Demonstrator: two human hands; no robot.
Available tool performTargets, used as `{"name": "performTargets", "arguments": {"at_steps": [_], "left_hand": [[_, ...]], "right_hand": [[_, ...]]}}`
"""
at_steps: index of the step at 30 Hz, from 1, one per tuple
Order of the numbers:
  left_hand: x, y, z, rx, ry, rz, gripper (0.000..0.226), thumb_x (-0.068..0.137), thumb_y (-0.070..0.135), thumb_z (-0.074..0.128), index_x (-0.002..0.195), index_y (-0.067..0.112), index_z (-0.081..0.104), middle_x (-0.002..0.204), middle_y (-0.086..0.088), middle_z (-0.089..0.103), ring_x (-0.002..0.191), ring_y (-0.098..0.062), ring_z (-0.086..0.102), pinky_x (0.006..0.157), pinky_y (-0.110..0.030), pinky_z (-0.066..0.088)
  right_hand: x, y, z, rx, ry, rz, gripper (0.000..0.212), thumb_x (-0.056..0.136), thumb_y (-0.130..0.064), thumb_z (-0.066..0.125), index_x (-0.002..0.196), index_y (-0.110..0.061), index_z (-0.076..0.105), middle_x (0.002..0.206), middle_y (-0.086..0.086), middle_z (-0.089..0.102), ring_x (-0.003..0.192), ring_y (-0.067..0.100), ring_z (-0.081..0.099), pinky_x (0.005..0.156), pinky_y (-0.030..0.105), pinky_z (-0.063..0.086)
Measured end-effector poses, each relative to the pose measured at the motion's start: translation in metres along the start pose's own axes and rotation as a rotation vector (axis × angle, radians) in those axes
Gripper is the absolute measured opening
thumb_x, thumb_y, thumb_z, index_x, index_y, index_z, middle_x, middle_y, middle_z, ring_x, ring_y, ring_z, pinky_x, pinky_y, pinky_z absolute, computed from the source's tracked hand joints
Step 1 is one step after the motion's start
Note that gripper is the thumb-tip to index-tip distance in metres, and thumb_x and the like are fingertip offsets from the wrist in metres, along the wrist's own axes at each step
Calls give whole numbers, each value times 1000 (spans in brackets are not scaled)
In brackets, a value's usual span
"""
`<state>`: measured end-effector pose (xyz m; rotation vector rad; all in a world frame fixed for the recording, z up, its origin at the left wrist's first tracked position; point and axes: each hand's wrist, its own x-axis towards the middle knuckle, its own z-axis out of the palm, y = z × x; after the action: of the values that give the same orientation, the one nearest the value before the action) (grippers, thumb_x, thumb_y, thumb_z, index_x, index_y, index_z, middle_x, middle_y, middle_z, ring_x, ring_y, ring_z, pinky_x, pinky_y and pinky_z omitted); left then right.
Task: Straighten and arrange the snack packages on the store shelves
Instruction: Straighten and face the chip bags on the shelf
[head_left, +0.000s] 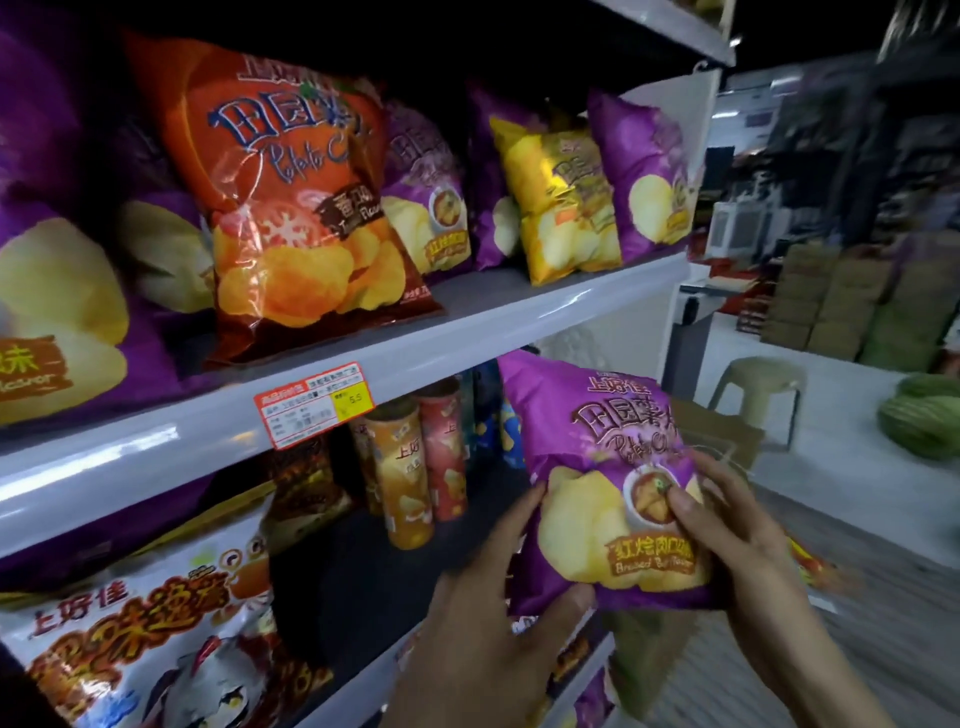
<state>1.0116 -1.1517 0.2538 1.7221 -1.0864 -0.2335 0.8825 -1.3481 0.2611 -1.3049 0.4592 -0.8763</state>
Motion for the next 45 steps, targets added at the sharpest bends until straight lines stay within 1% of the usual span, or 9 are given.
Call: {"name": "performTargets", "arguments": {"at_steps": [10,12,17,20,29,33,36,39,45], "left_hand": [[44,61,18,-123,-119,97,72,90,52,75,143,77,33,124,43,60,112,23,59,97,-6,48],[51,75,19,-104,-106,141,73,91,53,72,144,78,28,136,36,57,122,15,57,106,-15,48],[84,109,-14,82,45,280,71,97,51,67,148,74,22,150,29,52,140,-9,49,116,-43,45],[101,127,-40,223,176,338,72,99,43,67,152,66,24,143,19,59,125,-7,53,104,-33,47],[142,143,-86,446,441,364,79,91,23,75,158,33,36,118,13,54,100,-7,51,79,-15,32],[146,136,-80,447,410,251,82,95,25,71,162,31,24,112,11,53,103,-20,60,73,-19,32],[148,130,-79,471,347,112,92,97,33,69,167,25,10,132,1,60,123,-26,59,79,-14,30],[148,131,-81,541,311,58,99,99,37,67,168,22,-2,166,-6,35,146,-24,42,89,-7,22],[162,138,-89,666,386,44,77,104,12,56,167,11,12,167,-18,27,151,-36,34,111,-28,27]], "right_hand": [[10,-97,-32,-323,83,-148,91,35,-76,89,116,-38,73,105,-4,80,86,18,78,77,38,56],[8,-109,-31,-327,114,-247,97,26,-87,83,112,-44,73,100,-8,80,83,13,78,66,31,59],[41,-128,-4,-181,44,-417,62,69,-50,81,127,-34,67,114,-8,77,100,12,76,72,28,61],[83,-139,21,-130,-5,-453,61,77,-44,81,133,-32,63,120,-2,76,114,18,71,93,37,58],[177,-157,99,-35,-288,-446,57,94,-8,72,145,-19,50,123,0,74,115,14,70,87,24,57],[199,-143,110,-85,-341,-421,68,82,-26,80,144,-31,52,138,5,67,133,24,59,116,49,43],[203,-135,118,-150,-370,-453,58,93,-17,75,146,-24,52,134,6,68,129,22,62,115,51,44],[203,-130,128,-173,-339,-489,54,92,-21,76,141,-22,55,130,3,68,127,19,62,114,43,46],[198,-125,140,-104,-248,-519,48,93,-8,75,136,-14,56,112,0,71,102,3,71,85,17,54]]}}
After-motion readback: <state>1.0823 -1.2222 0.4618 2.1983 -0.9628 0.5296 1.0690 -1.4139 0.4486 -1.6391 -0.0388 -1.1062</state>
